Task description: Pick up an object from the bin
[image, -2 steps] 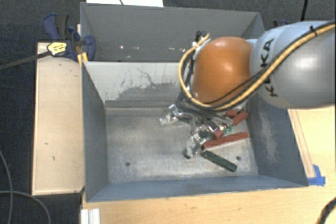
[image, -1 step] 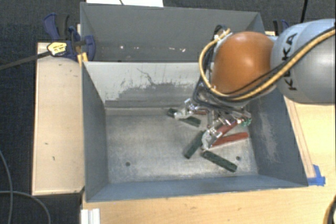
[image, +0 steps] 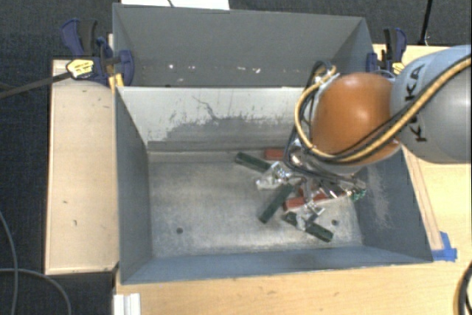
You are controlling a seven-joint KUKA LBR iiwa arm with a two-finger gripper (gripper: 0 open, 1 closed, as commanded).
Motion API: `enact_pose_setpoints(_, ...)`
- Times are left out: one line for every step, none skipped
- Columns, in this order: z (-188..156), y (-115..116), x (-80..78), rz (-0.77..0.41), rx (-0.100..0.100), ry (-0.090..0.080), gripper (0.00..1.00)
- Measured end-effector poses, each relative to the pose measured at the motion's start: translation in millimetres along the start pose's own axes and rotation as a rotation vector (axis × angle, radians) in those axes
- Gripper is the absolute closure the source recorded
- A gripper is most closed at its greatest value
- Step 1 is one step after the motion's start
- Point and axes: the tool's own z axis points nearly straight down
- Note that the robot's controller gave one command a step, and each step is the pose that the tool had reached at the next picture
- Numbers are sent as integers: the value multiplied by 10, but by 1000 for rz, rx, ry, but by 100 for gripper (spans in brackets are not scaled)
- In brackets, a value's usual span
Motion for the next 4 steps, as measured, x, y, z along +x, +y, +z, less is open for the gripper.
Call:
enact_pose_setpoints(506, -17, -210, -147, 3, -12, 100)
enact_pose_setpoints(506, -17, -210, -146, 3, -12, 100)
enact_pose_setpoints(-182, 363, -350, -433, -1, -2, 100)
enact_pose_setpoints(-182, 363, -349, -431, -2, -1, 100)
